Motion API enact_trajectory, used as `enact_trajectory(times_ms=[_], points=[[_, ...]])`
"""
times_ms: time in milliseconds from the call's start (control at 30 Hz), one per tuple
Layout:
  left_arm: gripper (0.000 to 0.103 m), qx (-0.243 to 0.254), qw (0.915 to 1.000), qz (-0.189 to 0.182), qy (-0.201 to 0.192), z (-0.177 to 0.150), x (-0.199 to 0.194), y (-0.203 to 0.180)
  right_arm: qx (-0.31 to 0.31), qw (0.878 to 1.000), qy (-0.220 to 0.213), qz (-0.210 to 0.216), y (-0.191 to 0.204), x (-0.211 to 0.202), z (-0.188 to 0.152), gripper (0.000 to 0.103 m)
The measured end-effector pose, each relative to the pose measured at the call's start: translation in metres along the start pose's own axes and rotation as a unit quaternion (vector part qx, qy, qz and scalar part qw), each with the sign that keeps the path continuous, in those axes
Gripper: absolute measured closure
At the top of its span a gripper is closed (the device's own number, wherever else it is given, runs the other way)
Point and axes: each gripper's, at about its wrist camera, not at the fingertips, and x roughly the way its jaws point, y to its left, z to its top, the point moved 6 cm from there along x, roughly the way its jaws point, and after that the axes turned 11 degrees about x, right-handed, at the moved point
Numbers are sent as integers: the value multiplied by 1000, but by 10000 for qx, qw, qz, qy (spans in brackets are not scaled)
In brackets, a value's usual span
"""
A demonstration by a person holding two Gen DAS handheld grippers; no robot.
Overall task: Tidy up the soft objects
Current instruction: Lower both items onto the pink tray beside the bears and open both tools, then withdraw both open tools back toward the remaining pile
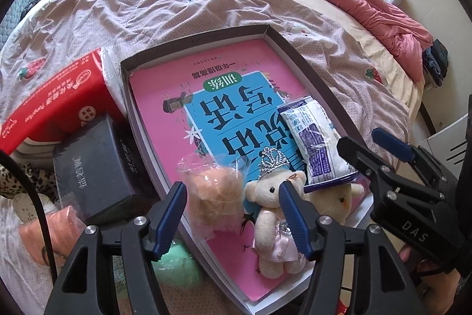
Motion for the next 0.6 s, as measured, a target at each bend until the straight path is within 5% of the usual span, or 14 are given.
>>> enact_trajectory(times_ms=[600], points=[[25,-87,9991,135,-380,-8,-41,2,104,9994,-275,172,5,-30,6,22]])
